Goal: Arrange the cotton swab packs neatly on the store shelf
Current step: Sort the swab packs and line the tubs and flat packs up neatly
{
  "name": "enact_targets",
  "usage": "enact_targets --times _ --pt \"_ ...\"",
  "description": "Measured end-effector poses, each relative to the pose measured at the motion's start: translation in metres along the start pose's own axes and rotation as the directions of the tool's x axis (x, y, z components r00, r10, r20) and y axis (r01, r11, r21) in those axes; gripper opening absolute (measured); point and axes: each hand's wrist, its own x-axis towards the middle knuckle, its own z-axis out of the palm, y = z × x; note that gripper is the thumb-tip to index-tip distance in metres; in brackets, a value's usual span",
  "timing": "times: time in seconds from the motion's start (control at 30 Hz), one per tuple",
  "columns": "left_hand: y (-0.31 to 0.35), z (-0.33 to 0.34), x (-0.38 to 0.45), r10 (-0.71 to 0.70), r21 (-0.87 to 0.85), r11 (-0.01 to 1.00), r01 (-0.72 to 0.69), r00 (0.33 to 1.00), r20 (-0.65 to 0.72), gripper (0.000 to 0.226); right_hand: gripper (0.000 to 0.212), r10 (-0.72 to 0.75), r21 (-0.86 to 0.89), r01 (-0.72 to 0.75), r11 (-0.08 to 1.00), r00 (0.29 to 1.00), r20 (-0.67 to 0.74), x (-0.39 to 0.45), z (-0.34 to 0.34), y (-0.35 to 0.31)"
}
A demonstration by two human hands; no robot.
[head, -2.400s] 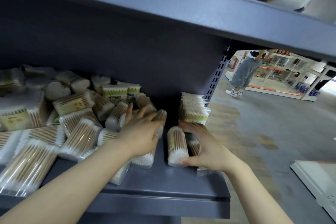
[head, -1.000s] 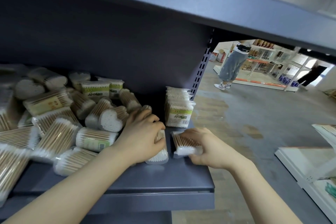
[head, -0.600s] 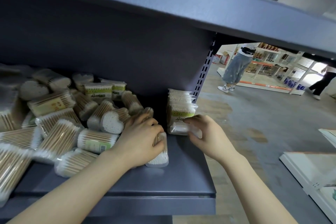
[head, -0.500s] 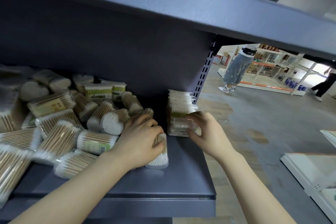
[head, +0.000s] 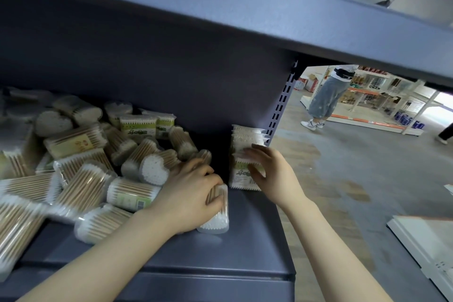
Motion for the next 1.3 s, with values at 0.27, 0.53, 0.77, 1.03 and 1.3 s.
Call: enact_targets --times 0.27,0.53,0.77,1.03,1.3 --pt "-0.007 0.001 0.002 0.012 -0.054 0.998 -0.015 0.998 -0.061 0.072 0.045 0.002 0.003 -0.002 1.0 1.0 -0.013 0.001 -0.002 -0.001" --pt "-0.027 -0.004 0.003 0.032 0.129 0.992 0.008 0.953 -0.301 0.037 0.046 -0.128 0.05 0.14 0.989 0.975 -0.184 -0.013 -0.005 -0.028" --pt "-0.038 -0.008 -0.01 -0.024 0.258 0.96 0.111 0.947 -0.319 0.041 0.051 -0.268 0.234 0.217 0.948 0.94 0.211 -0.038 0.007 -0.053" --pt "-0.049 -0.016 -0.016 -0.073 0.224 0.963 0.149 0.946 -0.317 0.04 0.06 -0.241 0.228 0.18 0.957 0.929 0.281 -0.046 0.002 -0.05" --pt "-0.046 -0.009 -0.018 -0.082 0.223 0.964 0.141 0.964 -0.254 0.038 0.052 -0.189 0.158 0.151 0.976 0.945 0.267 -0.059 -0.004 -0.036"
